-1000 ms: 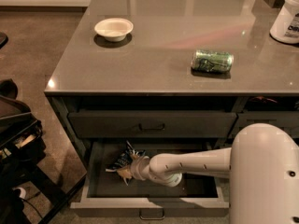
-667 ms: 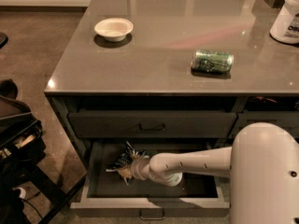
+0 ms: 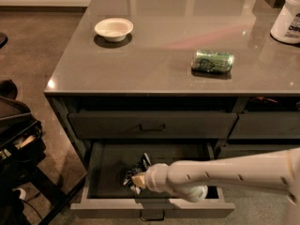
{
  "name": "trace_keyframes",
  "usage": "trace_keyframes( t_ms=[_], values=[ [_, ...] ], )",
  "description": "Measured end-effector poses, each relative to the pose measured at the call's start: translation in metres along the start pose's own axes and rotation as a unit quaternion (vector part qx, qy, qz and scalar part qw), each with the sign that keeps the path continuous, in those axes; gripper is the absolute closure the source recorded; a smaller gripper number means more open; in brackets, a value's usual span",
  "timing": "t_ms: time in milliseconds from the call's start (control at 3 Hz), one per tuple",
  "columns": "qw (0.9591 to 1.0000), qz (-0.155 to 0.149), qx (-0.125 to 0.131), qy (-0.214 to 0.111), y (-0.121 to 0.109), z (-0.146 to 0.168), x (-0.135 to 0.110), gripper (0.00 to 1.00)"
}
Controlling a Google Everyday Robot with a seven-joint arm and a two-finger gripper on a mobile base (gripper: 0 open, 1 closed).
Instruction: Pick blue chip bag from middle drawer and place on counter
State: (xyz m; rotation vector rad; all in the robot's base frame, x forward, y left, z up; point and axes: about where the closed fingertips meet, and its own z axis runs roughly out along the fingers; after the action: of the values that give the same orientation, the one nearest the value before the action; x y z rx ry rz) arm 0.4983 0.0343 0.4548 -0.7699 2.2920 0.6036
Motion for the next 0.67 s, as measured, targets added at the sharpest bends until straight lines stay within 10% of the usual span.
trace_keyframes(
  t_ms=[667],
  values=[
    [0.9991,-0.022,0.036,0.007,0.048,-0.149,0.007,1.0]
  ],
)
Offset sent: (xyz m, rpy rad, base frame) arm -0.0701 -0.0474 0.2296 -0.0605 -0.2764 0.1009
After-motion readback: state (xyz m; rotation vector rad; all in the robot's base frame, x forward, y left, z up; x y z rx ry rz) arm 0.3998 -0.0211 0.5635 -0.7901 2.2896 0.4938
